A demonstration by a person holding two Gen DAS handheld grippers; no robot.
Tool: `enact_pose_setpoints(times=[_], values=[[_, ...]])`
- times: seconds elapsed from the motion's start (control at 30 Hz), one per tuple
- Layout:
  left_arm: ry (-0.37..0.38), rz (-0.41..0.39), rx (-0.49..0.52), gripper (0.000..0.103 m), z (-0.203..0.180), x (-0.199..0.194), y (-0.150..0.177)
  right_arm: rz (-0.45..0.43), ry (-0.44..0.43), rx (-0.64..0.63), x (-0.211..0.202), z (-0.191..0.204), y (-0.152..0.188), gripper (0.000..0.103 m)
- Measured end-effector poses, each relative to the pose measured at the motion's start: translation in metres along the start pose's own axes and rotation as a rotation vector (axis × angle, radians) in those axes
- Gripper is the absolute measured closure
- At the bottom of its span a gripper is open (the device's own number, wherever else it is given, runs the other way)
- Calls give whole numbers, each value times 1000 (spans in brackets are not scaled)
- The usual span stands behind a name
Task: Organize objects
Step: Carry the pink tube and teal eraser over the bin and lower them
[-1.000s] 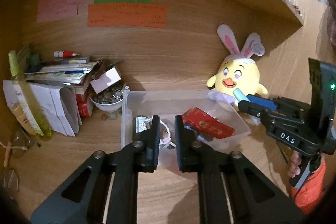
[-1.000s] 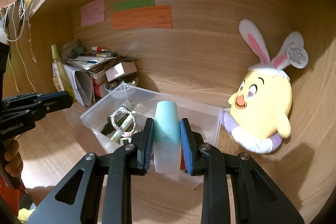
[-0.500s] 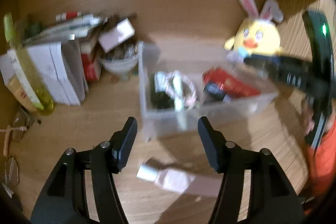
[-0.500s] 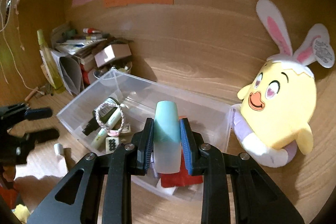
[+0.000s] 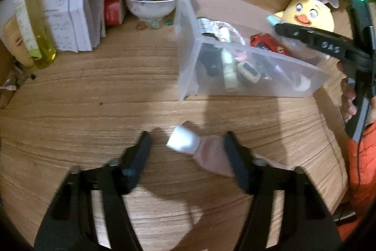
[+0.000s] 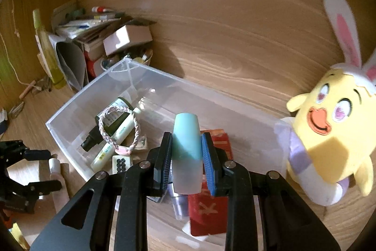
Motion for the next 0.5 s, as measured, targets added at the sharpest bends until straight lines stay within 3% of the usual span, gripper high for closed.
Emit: enact_pose_setpoints(times=[0.1,0.5], values=[[14,-9,27,65,-5,1,-3,14,-1,-17,6,7,1,80],[32,-71,23,69,-15,-20,-6,69,-27,-56,19,16,3,80]])
Point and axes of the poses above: each gripper's, at about its wrist camera, not at the fingertips, and x roughly the way its jaws point, z to its left, y to its underside, the point moved 4 cm from there along x, roughly the way its jaws point, and after that the axes turned 4 degrees about z, right-handed, at the moved point
